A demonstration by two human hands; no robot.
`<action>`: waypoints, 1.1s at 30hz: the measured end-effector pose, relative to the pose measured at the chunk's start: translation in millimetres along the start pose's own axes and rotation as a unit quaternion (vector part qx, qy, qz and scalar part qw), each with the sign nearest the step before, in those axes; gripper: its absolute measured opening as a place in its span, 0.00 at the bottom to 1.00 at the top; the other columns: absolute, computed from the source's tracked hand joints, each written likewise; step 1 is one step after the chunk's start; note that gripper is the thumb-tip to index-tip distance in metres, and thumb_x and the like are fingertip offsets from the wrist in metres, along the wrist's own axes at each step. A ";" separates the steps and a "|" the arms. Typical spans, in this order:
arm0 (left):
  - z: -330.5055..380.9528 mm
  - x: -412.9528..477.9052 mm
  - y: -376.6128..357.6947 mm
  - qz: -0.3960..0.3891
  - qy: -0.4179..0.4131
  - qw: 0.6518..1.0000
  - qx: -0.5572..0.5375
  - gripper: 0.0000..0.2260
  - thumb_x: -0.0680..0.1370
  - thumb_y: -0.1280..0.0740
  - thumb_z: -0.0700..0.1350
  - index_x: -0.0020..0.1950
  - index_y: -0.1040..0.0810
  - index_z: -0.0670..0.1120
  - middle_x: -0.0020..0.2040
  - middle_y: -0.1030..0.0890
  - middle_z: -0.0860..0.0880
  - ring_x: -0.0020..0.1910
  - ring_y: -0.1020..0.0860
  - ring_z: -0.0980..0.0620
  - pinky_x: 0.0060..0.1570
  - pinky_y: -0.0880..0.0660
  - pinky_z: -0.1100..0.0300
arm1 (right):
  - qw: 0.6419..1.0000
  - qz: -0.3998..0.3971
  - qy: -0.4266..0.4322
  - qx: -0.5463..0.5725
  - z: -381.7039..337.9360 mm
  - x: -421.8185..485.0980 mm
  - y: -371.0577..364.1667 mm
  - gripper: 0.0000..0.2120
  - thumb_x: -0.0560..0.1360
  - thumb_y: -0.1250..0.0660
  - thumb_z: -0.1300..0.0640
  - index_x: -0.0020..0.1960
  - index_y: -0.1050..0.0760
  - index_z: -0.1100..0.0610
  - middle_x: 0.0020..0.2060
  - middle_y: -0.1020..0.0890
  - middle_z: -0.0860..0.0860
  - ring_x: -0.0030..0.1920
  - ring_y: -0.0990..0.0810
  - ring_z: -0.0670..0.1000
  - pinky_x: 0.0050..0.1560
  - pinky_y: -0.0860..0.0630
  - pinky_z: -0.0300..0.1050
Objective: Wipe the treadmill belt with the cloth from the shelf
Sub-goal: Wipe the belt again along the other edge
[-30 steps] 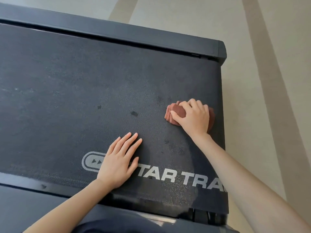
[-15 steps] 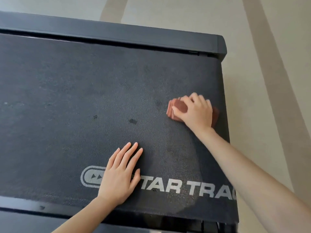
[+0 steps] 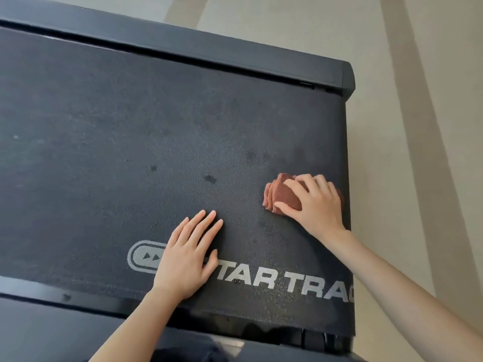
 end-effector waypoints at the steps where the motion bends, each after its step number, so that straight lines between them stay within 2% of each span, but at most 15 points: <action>1: 0.0 0.4 0.2 0.003 0.000 1.000 -0.001 0.24 0.75 0.43 0.50 0.72 0.31 0.46 0.73 0.33 0.48 0.73 0.38 0.47 0.71 0.43 0.49 | 1.000 0.007 0.006 -0.003 4.6 7.4 -0.9 0.26 0.73 0.43 0.35 0.54 0.20 0.54 0.49 0.19 0.55 0.47 0.22 0.58 0.45 0.25 0.49; 7: -0.9 1.0 -0.8 0.007 -0.005 1.000 -0.005 0.24 0.76 0.42 0.50 0.71 0.30 0.46 0.73 0.33 0.48 0.73 0.38 0.48 0.71 0.42 0.48 | 0.991 -0.026 -0.125 -0.047 59.3 111.7 -39.2 0.24 0.76 0.41 0.37 0.60 0.24 0.55 0.53 0.23 0.57 0.53 0.26 0.60 0.50 0.29 0.52; 10: -0.9 1.3 1.1 0.010 -0.005 1.000 -0.005 0.24 0.76 0.42 0.50 0.72 0.30 0.46 0.73 0.33 0.48 0.73 0.38 0.48 0.71 0.42 0.48 | 0.984 -0.020 -0.168 -0.053 61.1 122.3 -39.9 0.24 0.77 0.41 0.38 0.61 0.25 0.55 0.54 0.22 0.57 0.54 0.26 0.59 0.53 0.29 0.52; 12: 0.2 0.9 -0.1 0.009 -0.005 1.000 -0.001 0.24 0.76 0.42 0.50 0.72 0.30 0.46 0.73 0.33 0.48 0.73 0.38 0.48 0.71 0.43 0.48 | 0.983 -0.020 -0.176 -0.038 46.6 107.7 -34.6 0.24 0.76 0.40 0.38 0.60 0.23 0.55 0.52 0.21 0.57 0.52 0.24 0.59 0.51 0.28 0.52; 16: -0.3 1.4 -0.7 0.005 -0.003 1.000 0.009 0.24 0.76 0.42 0.50 0.71 0.30 0.45 0.73 0.33 0.48 0.73 0.38 0.48 0.72 0.43 0.49 | 0.997 0.030 -0.053 0.049 -31.5 35.7 -5.3 0.16 0.70 0.34 0.42 0.47 0.21 0.55 0.39 0.24 0.54 0.39 0.26 0.57 0.40 0.32 0.50; 19: -1.7 0.7 -2.9 0.002 -0.001 1.000 0.015 0.25 0.76 0.43 0.51 0.72 0.30 0.45 0.73 0.34 0.48 0.74 0.39 0.48 0.72 0.44 0.49 | 0.992 0.011 0.076 0.099 -89.0 -30.0 9.7 0.16 0.71 0.33 0.42 0.46 0.21 0.54 0.39 0.24 0.52 0.38 0.27 0.54 0.39 0.32 0.48; 22: -2.9 0.8 -3.2 -0.001 0.001 1.000 0.020 0.25 0.76 0.42 0.51 0.72 0.31 0.45 0.74 0.34 0.48 0.74 0.40 0.48 0.72 0.44 0.49 | 0.987 0.010 0.123 0.098 -89.4 -23.6 5.2 0.17 0.72 0.34 0.40 0.47 0.21 0.53 0.41 0.23 0.52 0.39 0.26 0.54 0.38 0.31 0.47; 24: -2.9 1.4 -2.9 0.003 0.003 1.000 0.023 0.24 0.76 0.43 0.51 0.72 0.31 0.45 0.73 0.34 0.48 0.74 0.39 0.48 0.72 0.44 0.50 | 0.992 0.016 0.104 0.069 -77.6 9.2 -7.6 0.18 0.73 0.35 0.39 0.48 0.21 0.53 0.41 0.23 0.53 0.39 0.26 0.55 0.37 0.32 0.47; 27: -2.7 0.4 -2.9 0.006 0.007 1.000 0.029 0.24 0.76 0.42 0.51 0.72 0.31 0.46 0.74 0.34 0.48 0.74 0.39 0.48 0.72 0.44 0.49 | 1.000 0.012 0.010 0.024 -49.2 77.2 -31.4 0.20 0.73 0.36 0.39 0.52 0.21 0.54 0.43 0.23 0.54 0.42 0.26 0.56 0.38 0.31 0.47; 33: -3.5 -0.3 -5.0 0.007 0.003 0.999 0.035 0.24 0.77 0.43 0.51 0.73 0.32 0.47 0.74 0.35 0.49 0.74 0.40 0.48 0.72 0.44 0.49 | 0.997 0.007 -0.071 -0.011 -33.6 151.4 -51.2 0.21 0.76 0.39 0.40 0.58 0.23 0.55 0.52 0.24 0.56 0.51 0.27 0.58 0.46 0.30 0.51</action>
Point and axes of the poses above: each hand's wrist, its own x-axis towards the middle knuckle, its own y-axis out of the back of the hand, z = x × y, the point moved 9 cm from there along x, towards the middle knuckle
